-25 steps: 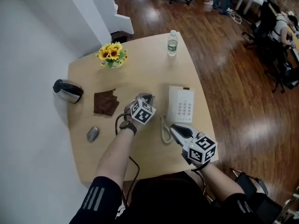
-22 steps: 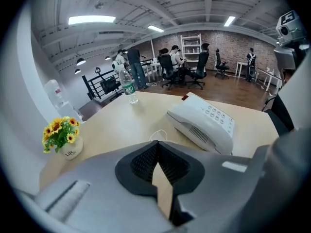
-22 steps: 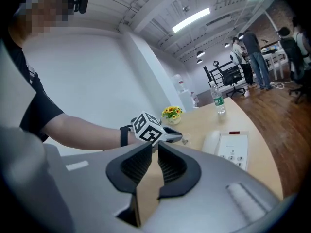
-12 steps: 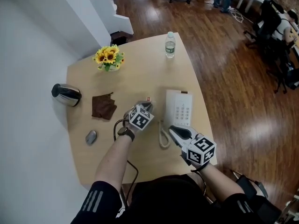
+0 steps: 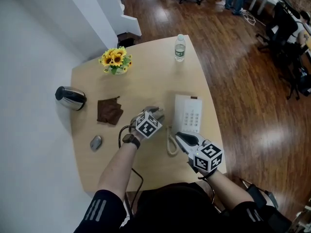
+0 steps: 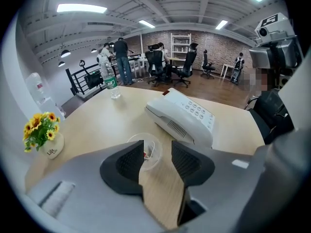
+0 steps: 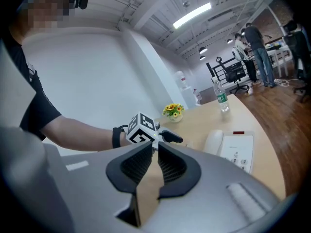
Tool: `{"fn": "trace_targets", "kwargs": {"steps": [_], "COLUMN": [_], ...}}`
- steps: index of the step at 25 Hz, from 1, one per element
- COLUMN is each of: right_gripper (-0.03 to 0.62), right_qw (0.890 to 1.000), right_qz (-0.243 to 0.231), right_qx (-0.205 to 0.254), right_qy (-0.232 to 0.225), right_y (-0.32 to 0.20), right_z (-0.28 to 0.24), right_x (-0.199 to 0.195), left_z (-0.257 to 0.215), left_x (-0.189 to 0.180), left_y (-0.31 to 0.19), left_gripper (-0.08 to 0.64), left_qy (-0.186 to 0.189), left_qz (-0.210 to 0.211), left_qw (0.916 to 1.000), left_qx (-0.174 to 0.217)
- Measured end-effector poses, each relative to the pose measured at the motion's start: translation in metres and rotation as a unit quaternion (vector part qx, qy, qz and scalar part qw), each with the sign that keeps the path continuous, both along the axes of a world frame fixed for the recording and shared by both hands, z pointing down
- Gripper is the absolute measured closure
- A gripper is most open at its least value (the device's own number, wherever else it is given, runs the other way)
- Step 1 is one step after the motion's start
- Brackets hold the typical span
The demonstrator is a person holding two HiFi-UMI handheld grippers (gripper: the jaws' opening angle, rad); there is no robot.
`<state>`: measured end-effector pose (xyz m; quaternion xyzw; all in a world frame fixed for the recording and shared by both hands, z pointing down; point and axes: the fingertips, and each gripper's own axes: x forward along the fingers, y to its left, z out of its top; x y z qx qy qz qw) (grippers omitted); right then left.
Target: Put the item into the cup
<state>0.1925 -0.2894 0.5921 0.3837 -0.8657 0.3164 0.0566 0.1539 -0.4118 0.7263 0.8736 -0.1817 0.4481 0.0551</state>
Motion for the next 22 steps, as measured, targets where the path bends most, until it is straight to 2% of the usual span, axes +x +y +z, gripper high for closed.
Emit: {"fn": "trace_targets", "kwargs": {"steps": [6, 9, 14, 22], "right_gripper": [0.545, 0.545, 0.545, 0.545], "right_qw": [1.000, 1.000, 1.000, 0.999], "right_qz": [-0.002, 0.000, -0.009, -0.005], "right_qx": [-0.003, 0.001, 0.016, 0.040], "right_qy": [0.003, 0.002, -0.006, -0.012], "right_y": [0.003, 0.003, 0.006, 0.034], "right_z": [0.002, -0.001, -0.016, -0.044], "right_x": [-0.002, -0.001, -0.007, -0.021], "left_z": [0.005, -0.008, -0.057, -0.141], "left_x": [-0.002, -0.005, -0.013, -0.039], "left_y": [-0.002, -0.003, 0.007, 0.081], "left_gripper": [0.387, 0.386, 0.387, 0.387], "left_qy": [0.005, 0.013, 0.071, 0.130], "left_qz": [-0.018, -0.028, -0.058, -0.041], "left_qw": [0.9998, 0.9994, 0.9945, 0.9843], "left_qx": [0.000, 0.015, 0.050, 0.111]}}
